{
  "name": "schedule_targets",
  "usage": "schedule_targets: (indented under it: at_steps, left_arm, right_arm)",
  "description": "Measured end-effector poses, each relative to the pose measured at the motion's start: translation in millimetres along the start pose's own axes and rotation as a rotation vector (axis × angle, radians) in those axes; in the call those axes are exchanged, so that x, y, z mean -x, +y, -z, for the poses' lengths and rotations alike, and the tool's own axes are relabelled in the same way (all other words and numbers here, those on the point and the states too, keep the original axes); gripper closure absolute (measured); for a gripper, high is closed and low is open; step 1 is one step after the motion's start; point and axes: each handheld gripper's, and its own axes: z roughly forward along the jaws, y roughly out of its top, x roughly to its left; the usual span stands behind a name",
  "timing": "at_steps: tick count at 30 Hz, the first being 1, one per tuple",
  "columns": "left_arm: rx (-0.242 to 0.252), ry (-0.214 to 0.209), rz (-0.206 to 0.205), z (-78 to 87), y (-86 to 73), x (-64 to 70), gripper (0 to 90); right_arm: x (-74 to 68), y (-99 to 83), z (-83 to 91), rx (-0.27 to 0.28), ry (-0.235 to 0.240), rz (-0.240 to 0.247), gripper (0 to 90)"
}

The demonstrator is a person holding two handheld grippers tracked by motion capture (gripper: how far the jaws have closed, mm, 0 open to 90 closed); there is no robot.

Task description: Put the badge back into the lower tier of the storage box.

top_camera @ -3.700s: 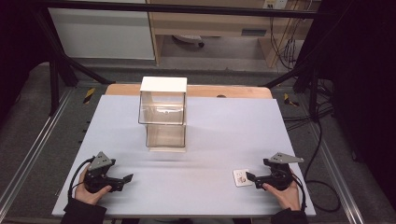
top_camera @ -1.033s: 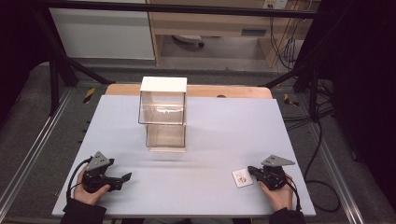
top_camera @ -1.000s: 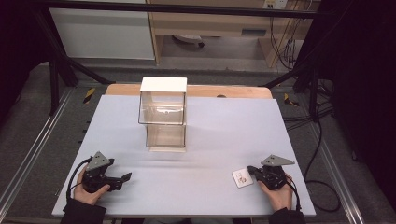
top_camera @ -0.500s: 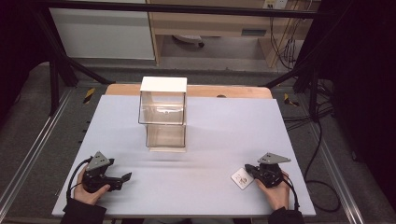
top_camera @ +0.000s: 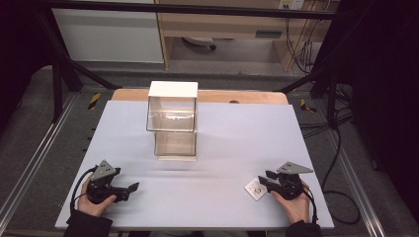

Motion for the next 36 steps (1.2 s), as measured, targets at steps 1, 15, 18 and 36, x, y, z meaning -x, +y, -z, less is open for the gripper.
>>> schedule_targets:
  at_steps: [1,15,18,36]
  left_arm:
    - [0.0,-0.001,0.0,0.0,0.0,-0.1,6.2]
    - [0.001,-0.002,0.004,-0.7,0.2,0.1,6.2]
    - [-0.003,-0.002,0.001,-0.6,0.2,0.1,6.2]
    - [-0.004,-0.001,0.002,-0.9,0.1,-0.6,6.0]
  right_arm:
    - [0.0,0.0,0.1,0.0,-0.001,-0.003,49.8]
    - [-2.8,0.0,0.1,-0.027,0.015,-0.003,12.3]
    - [-4.3,-1.1,1.2,-0.059,0.02,0.006,7.1]
    - [-22.0,-0.1,-2.1,-0.103,0.047,0.042,2.0]
